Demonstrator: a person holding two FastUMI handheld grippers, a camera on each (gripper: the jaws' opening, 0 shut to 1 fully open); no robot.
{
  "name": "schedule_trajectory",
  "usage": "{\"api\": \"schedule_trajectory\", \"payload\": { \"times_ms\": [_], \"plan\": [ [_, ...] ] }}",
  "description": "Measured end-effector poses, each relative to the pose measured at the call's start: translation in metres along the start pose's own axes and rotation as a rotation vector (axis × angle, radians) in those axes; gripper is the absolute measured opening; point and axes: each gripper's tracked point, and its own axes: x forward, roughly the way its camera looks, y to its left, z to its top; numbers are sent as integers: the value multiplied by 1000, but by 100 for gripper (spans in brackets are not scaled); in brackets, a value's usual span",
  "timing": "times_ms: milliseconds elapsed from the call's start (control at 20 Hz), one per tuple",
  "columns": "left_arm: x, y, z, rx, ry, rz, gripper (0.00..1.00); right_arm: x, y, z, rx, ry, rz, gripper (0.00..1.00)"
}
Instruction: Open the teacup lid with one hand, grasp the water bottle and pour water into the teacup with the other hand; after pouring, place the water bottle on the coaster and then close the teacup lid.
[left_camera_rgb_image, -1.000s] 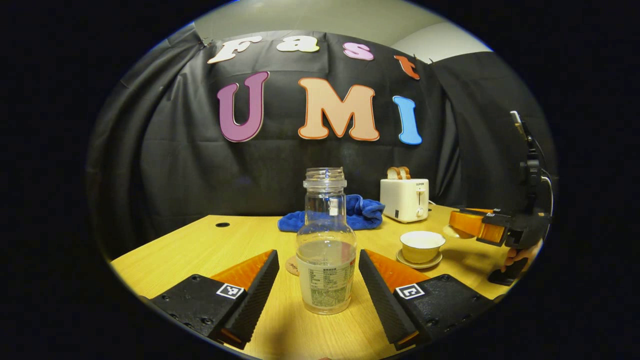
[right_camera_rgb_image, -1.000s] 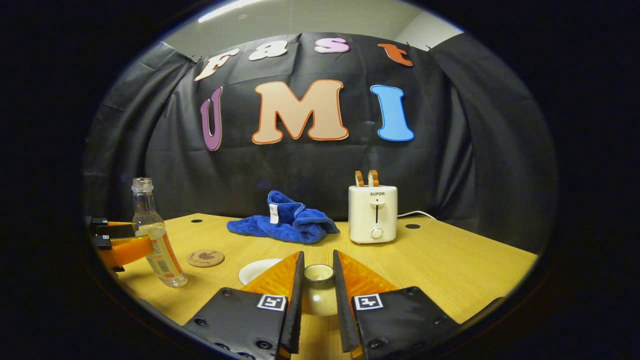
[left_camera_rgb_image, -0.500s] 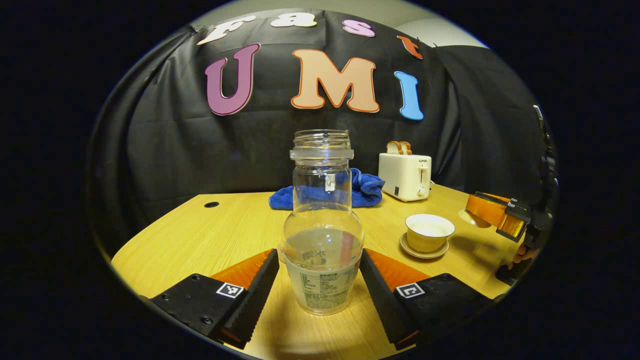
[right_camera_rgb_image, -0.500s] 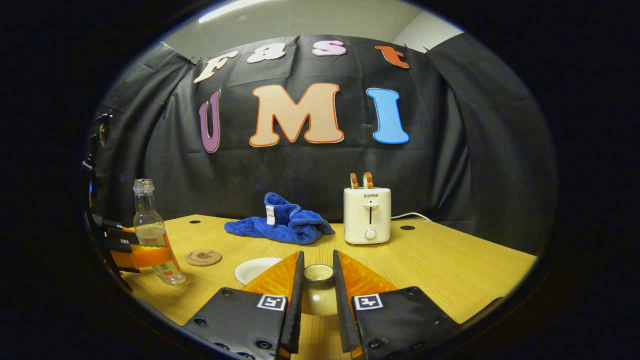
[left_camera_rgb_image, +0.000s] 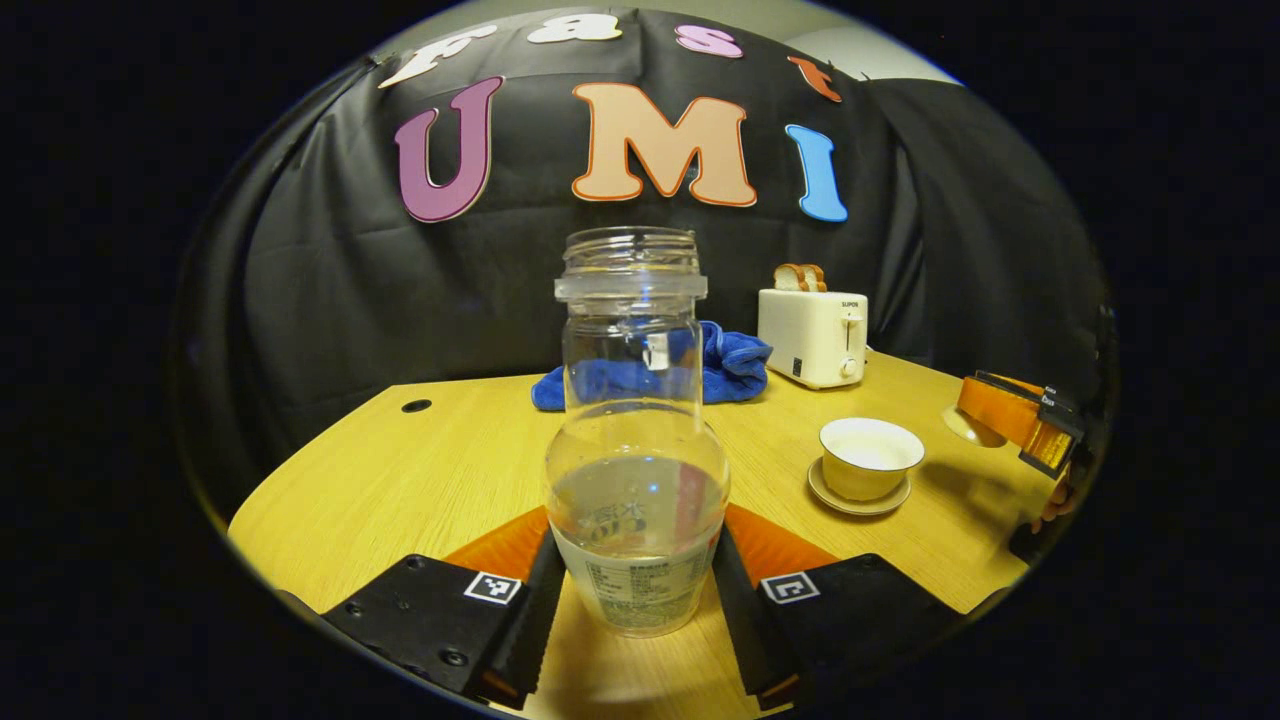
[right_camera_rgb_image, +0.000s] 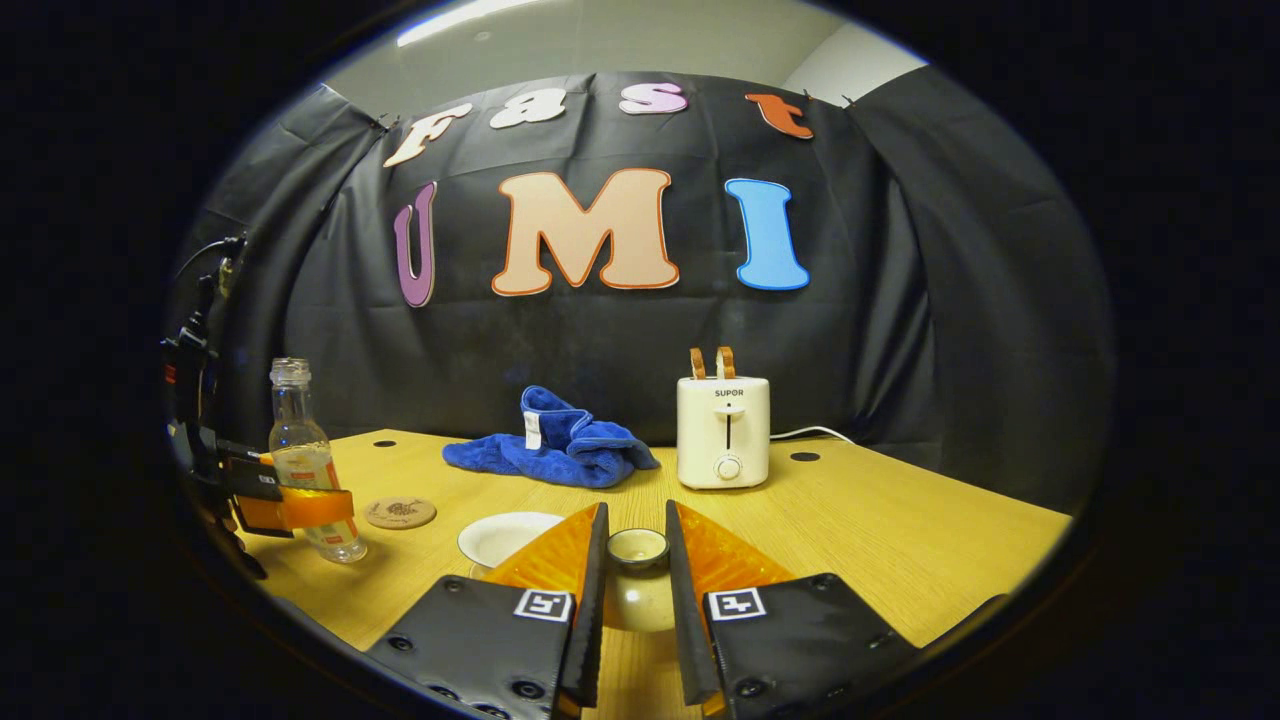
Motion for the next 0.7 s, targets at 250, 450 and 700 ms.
{"api": "schedule_trajectory", "payload": {
  "times_ms": [250, 450, 700],
  "plan": [
    [3, 13, 7, 252, 15, 103, 67, 0, 0, 1, 1, 0, 5, 35],
    [4, 28, 22, 473, 32, 202, 66, 1, -2, 0, 0, -1, 4, 34],
    [11, 38, 47, 727, 29, 271, 66, 2, -11, 1, -1, 0, -11, 35]
  ]
}}
